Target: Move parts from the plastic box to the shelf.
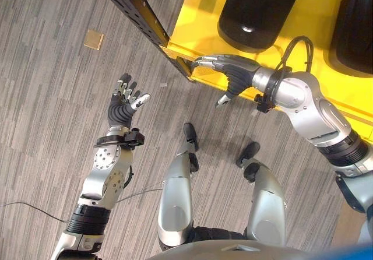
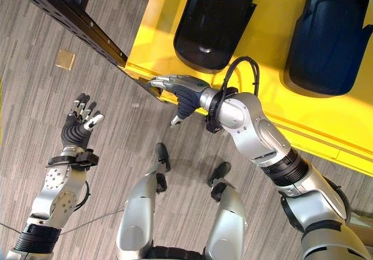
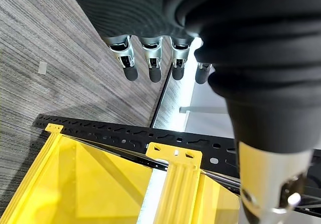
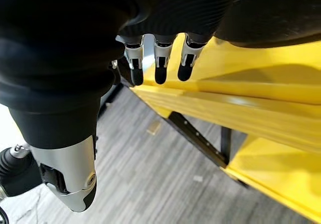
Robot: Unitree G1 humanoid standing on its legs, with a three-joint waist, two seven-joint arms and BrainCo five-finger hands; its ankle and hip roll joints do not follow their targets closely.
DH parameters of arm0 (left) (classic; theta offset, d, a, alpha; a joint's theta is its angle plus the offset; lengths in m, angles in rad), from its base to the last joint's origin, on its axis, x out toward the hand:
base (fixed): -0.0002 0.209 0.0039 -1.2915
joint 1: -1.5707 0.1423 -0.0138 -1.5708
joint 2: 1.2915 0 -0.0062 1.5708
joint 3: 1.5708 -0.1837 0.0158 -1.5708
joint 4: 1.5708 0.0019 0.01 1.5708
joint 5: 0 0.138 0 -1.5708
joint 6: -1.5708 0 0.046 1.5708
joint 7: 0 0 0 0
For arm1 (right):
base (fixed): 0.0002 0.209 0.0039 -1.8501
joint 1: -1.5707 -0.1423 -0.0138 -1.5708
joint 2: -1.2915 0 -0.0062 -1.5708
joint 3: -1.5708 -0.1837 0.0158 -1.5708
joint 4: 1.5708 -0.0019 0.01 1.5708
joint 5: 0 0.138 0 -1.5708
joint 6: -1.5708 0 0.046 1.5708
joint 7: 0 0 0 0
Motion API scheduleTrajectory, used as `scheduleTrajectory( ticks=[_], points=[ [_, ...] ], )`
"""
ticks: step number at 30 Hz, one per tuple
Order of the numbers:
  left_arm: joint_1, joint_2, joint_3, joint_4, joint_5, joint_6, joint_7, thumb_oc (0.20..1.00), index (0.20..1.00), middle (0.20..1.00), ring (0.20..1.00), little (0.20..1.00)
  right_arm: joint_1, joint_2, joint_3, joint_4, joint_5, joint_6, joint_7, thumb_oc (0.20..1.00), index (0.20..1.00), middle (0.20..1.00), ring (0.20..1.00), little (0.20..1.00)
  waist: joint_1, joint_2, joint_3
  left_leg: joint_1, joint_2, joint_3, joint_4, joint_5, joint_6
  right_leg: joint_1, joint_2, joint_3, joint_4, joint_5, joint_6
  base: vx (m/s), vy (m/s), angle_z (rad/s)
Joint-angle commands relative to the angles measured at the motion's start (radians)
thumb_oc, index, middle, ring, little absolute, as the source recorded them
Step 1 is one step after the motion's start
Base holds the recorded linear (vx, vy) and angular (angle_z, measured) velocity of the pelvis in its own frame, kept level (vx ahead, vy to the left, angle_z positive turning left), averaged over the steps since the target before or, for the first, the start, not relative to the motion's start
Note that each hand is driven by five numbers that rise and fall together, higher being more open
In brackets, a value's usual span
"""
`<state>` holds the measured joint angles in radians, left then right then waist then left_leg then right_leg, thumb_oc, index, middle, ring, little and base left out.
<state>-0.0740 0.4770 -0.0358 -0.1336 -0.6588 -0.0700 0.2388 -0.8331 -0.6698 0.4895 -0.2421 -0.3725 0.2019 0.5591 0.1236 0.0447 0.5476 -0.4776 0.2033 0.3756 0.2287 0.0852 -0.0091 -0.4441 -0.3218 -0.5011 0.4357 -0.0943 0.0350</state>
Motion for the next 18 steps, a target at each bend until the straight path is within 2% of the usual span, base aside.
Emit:
scheduleTrajectory(
  ticks=[1,6,12,18],
  points=[
    [0.031,0.013,0.014,-0.076,-0.014,-0.046,-0.012,1.000,1.000,1.000,1.000,1.000,-0.048,-0.016,0.000,-0.055,-0.002,-0.027,-0.033,1.000,1.000,1.000,1.000,1.000,0.002,-0.007,-0.028,0.048,0.086,0.068,0.021,-0.094,-0.126,-0.061,-0.029,0.016,-0.011,-0.009,0.096,0.00,0.000,0.00],
    [0.022,0.012,0.011,-0.081,-0.006,-0.043,-0.010,1.000,1.000,1.000,1.000,1.000,-0.056,-0.017,-0.011,-0.037,-0.018,-0.076,-0.071,1.000,1.000,1.000,1.000,1.000,0.000,-0.007,-0.028,0.045,0.088,0.067,0.025,-0.096,-0.126,-0.062,-0.027,0.018,-0.011,-0.009,0.096,0.00,0.000,0.00],
    [0.014,0.017,0.008,-0.085,-0.010,-0.032,-0.005,1.000,1.000,1.000,1.000,1.000,-0.072,-0.017,-0.022,-0.020,0.016,-0.065,-0.094,1.000,1.000,1.000,1.000,1.000,0.001,-0.003,-0.028,0.047,0.086,0.064,0.029,-0.098,-0.126,-0.061,-0.026,0.020,-0.008,-0.012,0.095,0.00,0.000,0.00],
    [0.007,0.016,0.006,-0.083,-0.006,-0.026,-0.014,1.000,1.000,1.000,1.000,1.000,-0.094,-0.023,-0.024,0.012,0.001,-0.088,-0.117,1.000,1.000,1.000,1.000,1.000,0.002,-0.001,-0.028,0.048,0.085,0.062,0.033,-0.101,-0.124,-0.060,-0.026,0.022,-0.003,-0.014,0.094,0.00,0.000,0.00]
  ],
)
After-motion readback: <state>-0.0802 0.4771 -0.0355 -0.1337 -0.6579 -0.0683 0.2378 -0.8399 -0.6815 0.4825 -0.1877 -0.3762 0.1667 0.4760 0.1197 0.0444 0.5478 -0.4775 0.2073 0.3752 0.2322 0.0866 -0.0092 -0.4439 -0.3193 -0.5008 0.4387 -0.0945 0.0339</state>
